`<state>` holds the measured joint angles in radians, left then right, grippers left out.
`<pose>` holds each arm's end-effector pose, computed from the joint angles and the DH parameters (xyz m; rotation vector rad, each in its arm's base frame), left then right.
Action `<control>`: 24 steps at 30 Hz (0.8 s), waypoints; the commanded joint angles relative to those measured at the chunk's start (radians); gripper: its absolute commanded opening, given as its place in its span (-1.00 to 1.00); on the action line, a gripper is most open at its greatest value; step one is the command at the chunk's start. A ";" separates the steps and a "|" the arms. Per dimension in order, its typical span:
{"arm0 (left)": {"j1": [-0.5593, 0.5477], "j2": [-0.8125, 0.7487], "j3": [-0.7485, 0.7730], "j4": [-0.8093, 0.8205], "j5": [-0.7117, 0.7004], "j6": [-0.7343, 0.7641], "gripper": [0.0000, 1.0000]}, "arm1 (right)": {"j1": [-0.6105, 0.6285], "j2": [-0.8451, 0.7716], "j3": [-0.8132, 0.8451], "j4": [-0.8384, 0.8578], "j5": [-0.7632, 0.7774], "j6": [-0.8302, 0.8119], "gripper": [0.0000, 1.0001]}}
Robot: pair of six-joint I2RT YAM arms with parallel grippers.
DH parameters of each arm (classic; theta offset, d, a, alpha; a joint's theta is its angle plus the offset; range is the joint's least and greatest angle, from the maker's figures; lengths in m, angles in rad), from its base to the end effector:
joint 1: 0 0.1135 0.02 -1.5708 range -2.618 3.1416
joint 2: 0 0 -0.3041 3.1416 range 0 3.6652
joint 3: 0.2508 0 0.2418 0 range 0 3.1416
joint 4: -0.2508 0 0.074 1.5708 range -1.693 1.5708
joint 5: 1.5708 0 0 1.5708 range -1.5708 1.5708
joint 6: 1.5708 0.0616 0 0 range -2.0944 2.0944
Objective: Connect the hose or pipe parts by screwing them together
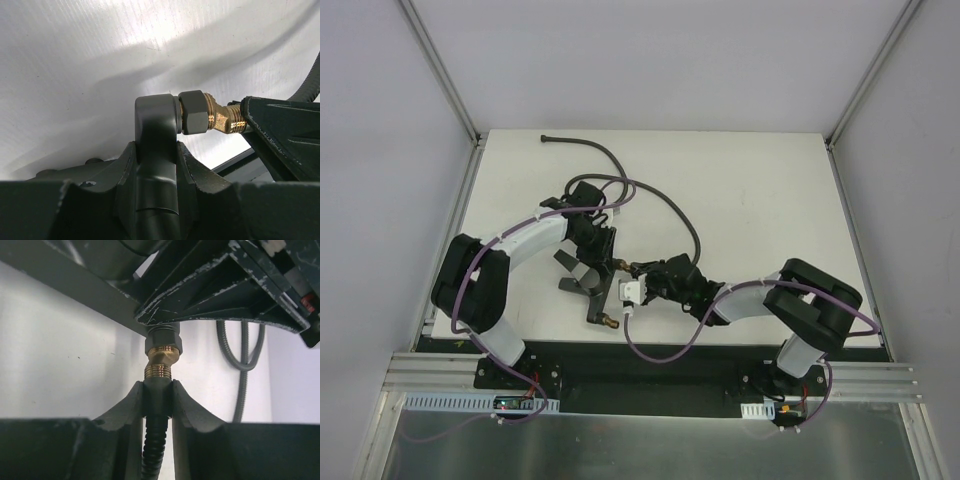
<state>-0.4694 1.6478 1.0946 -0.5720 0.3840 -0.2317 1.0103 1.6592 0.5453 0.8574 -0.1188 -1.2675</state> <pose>0.2845 -0.1702 0.2264 0.4490 2.7323 -0.7203 0.1718 0.2874 0.1984 -1.6917 0.6876 -0.0729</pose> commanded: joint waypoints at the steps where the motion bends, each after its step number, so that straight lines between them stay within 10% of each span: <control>1: -0.002 -0.083 -0.027 0.136 0.115 -0.073 -1.00 | 0.019 -0.019 0.076 -0.018 -0.030 0.276 -0.99; 16: -0.003 -0.327 -0.208 0.438 0.000 -0.096 -1.00 | -0.093 -0.003 0.202 -0.095 -0.300 0.957 -0.98; 24: -0.003 -0.401 -0.317 0.570 -0.053 -0.141 -1.00 | -0.214 0.103 0.212 0.222 -0.406 1.575 -0.99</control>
<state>-0.4629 1.3186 0.7834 -0.2203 0.2493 -0.2729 0.8131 1.7096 0.7143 0.8108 -0.4248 -0.1215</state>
